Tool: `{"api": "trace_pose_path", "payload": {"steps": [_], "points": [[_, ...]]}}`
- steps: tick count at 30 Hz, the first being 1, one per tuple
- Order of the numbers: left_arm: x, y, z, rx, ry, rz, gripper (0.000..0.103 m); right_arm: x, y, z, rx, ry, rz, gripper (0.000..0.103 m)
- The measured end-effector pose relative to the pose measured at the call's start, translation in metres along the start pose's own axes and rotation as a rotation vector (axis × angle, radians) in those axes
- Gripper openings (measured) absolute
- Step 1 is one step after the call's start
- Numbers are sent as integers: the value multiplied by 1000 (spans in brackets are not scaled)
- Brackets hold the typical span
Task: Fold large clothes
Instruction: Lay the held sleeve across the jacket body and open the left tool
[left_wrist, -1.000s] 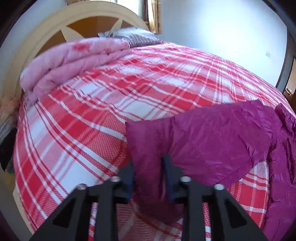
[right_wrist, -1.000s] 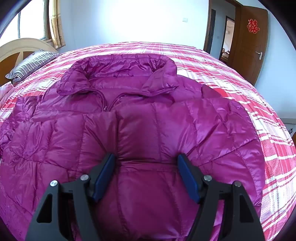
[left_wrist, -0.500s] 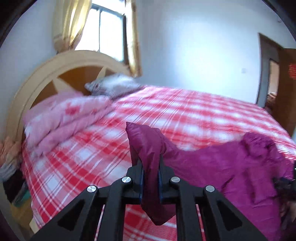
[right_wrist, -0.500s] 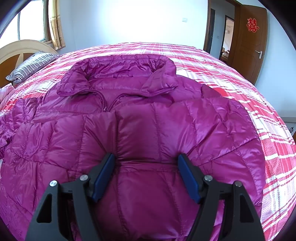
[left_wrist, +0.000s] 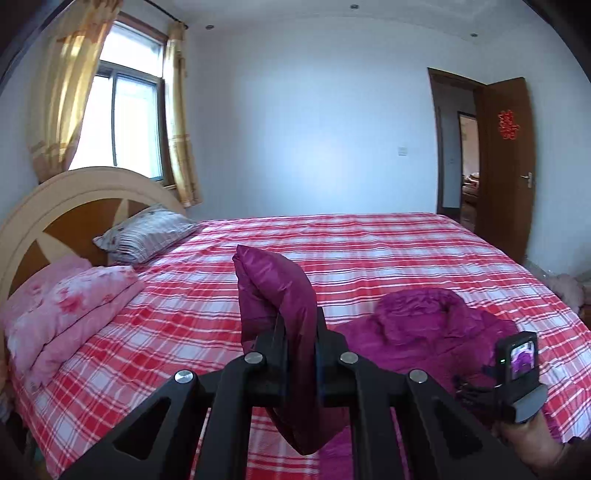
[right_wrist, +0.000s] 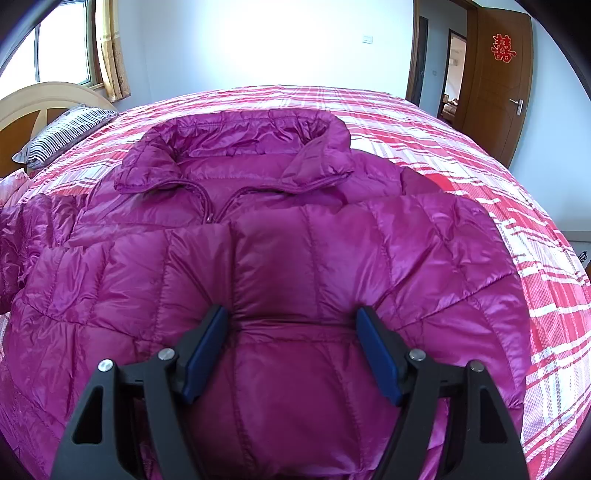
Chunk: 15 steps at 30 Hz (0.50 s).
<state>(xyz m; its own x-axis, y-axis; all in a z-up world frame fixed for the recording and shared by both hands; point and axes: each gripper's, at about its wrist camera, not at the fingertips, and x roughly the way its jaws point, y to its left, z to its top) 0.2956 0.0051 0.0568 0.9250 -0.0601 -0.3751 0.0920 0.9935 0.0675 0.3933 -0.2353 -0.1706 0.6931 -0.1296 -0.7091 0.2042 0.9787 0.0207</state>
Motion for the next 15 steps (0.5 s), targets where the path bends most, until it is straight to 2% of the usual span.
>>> {"api": "trace_pose_path", "payload": {"steps": [4,8,9,12,15], "points": [[8,-34,5,32,7,-56,10,0,0,0,-2,3,-1,78],[20,-73,6,88,24,-112,10,-12,-23,4,95,9,141,81],[23,-80,4,99,29,-124,10,-18,-31,5,128,0,154,81],[35,-108,-4,129,63,-172,10,-45,-61,4,236,-87,143,84],[49,-141,-17,149,110,-232,10,-62,-82,-1,285,-161,132,90]]}}
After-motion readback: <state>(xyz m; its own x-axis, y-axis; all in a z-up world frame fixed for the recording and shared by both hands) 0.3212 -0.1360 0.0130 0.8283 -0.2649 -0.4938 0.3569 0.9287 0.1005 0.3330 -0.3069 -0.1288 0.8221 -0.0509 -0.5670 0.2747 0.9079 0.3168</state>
